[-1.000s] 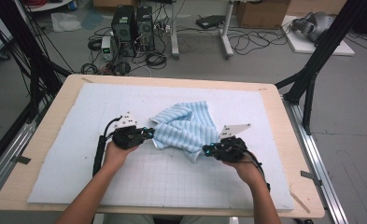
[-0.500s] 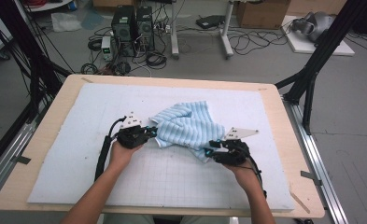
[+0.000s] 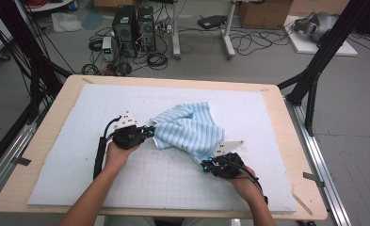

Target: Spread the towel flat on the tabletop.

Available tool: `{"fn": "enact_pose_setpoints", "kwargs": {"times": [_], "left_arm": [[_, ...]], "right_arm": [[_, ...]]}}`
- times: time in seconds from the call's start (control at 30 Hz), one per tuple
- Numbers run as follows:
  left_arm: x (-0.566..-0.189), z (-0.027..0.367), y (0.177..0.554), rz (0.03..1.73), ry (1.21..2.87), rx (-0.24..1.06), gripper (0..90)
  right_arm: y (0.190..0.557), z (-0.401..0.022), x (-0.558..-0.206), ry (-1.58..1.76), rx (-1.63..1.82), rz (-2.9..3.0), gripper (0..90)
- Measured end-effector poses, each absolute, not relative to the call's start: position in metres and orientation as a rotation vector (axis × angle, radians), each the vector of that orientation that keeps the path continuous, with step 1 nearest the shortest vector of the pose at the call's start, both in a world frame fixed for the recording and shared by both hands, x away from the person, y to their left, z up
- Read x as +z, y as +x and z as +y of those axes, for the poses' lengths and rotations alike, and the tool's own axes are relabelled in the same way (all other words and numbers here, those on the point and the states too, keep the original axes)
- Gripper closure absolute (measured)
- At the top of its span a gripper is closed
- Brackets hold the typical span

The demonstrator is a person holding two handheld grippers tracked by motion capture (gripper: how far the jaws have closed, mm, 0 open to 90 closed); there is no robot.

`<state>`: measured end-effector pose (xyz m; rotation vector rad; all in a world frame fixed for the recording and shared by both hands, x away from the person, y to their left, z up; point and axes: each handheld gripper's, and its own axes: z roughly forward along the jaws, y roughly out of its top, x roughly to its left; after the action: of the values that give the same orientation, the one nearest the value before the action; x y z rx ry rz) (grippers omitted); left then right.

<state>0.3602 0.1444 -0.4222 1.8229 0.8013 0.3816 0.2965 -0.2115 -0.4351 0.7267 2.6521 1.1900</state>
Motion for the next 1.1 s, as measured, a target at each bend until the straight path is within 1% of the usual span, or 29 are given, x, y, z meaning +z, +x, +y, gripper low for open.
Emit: {"fn": "enact_pose_setpoints", "kwargs": {"times": [0.07, 0.17, 0.23, 0.27, 0.43, 0.47, 0.5, 0.53, 0.57, 0.6, 0.63, 0.67, 0.7, 0.73, 0.77, 0.83, 0.9, 1.07, 1.1], "left_arm": [[-0.421, 0.145, 0.359, 0.794, 1.83, 0.38, 85.6], [-0.416, 0.147, 0.357, 0.789, 1.832, 0.394, 85.6], [-0.416, 0.147, 0.357, 0.792, 1.824, 0.393, 85.6], [-0.415, 0.147, 0.357, 0.789, 1.823, 0.391, 85.4], [-0.418, 0.141, 0.356, 0.774, 1.85, 0.378, 84.3], [-0.42, 0.138, 0.357, 0.776, 1.86, 0.388, 84.3], [-0.422, 0.135, 0.358, 0.78, 1.865, 0.389, 82.3], [-0.425, 0.133, 0.36, 0.802, 1.861, 0.399, 67.2], [-0.426, 0.132, 0.36, 0.82, 1.855, 0.404, 67.2], [-0.429, 0.13, 0.362, 0.854, 1.846, 0.395, 53.0], [-0.429, 0.13, 0.362, 0.854, 1.846, 0.395, 48.2], [-0.43, 0.129, 0.363, 0.859, 1.847, 0.394, 48.2], [-0.43, 0.129, 0.363, 0.859, 1.85, 0.398, 45.0], [-0.43, 0.13, 0.363, 0.859, 1.848, 0.398, 43.7], [-0.43, 0.131, 0.363, 0.86, 1.848, 0.401, 42.9], [-0.428, 0.133, 0.362, 0.86, 1.842, 0.402, 42.3], [-0.428, 0.137, 0.359, 0.862, 1.825, 0.399, 41.8], [-0.433, 0.142, 0.355, 0.871, 1.817, 0.393, 41.6], [-0.434, 0.144, 0.354, 0.877, 1.815, 0.389, 41.6]], "right_arm": [[0.294, -0.214, -0.434, 0.718, 1.215, 2.66, 84.6], [0.278, -0.227, -0.427, 0.618, 1.37, 2.711, 84.6], [0.273, -0.23, -0.426, 0.598, 1.403, 2.731, 84.6], [0.265, -0.238, -0.424, 0.562, 1.445, 2.764, 84.6], [0.259, -0.253, -0.422, 0.584, 1.448, 2.778, 83.3], [0.259, -0.255, -0.422, 0.61, 1.441, 2.764, 80.0], [0.261, -0.258, -0.423, 0.662, 1.426, 2.724, 75.0], [0.266, -0.26, -0.423, 0.732, 1.453, 2.674, 66.3], [0.266, -0.26, -0.423, 0.732, 1.453, 2.674, 66.3], [0.27, -0.261, -0.422, 0.773, 1.485, 2.624, 59.3], [0.274, -0.261, -0.421, 0.814, 1.484, 2.581, 53.1], [0.274, -0.261, -0.421, 0.814, 1.484, 2.581, 53.1], [0.278, -0.261, -0.42, 0.862, 1.488, 2.544, 48.0], [0.287, -0.262, -0.418, 0.931, 1.506, 2.445, 43.8], [0.291, -0.263, -0.418, 0.968, 1.501, 2.4, 43.8], [0.301, -0.262, -0.418, 1.048, 1.387, 2.327, 43.5], [0.309, -0.258, -0.42, 1.098, 1.298, 2.289, 45.6], [0.324, -0.243, -0.427, 1.11, 1.199, 2.292, 44.5], [0.331, -0.231, -0.432, 1.097, 1.163, 2.322, 35.4]]}}
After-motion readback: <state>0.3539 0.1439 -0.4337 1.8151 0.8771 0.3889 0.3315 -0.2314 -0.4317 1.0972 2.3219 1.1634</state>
